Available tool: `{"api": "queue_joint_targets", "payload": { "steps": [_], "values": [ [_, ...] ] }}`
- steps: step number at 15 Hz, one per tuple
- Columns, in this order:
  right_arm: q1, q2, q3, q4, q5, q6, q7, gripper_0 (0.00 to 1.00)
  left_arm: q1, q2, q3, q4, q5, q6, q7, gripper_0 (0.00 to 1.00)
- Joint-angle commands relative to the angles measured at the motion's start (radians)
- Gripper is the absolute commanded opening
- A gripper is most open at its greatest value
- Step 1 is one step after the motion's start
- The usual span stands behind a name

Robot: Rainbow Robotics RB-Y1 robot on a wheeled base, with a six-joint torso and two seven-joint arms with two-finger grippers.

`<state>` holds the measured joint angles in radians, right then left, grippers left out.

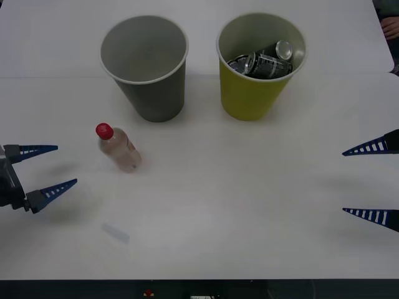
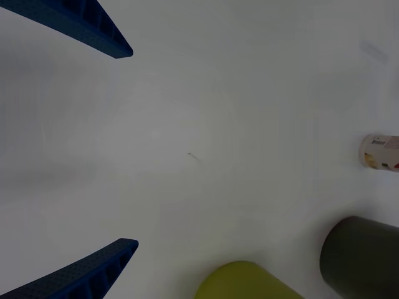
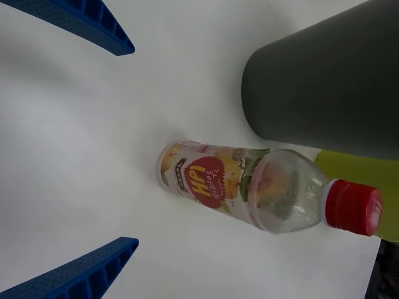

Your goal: Put the can into the green bin and the plastic bottle into the gray bin

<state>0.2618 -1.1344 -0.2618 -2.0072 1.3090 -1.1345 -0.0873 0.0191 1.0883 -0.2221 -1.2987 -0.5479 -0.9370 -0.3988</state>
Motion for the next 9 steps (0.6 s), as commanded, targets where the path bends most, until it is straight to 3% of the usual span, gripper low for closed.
{"api": "queue_joint_targets", "payload": {
  "steps": [1, 9],
  "values": [
    [0.000, 0.000, 0.000, 0.000, 0.000, 0.000, 0.000, 1.00, -0.050, -0.051, -0.008, 0.078, 0.003, -0.077, -0.022, 1.00],
    [0.000, 0.000, 0.000, 0.000, 0.000, 0.000, 0.000, 1.00, -0.113, -0.205, -0.006, 0.134, -0.038, -0.126, -0.084, 1.00]
  ]
}}
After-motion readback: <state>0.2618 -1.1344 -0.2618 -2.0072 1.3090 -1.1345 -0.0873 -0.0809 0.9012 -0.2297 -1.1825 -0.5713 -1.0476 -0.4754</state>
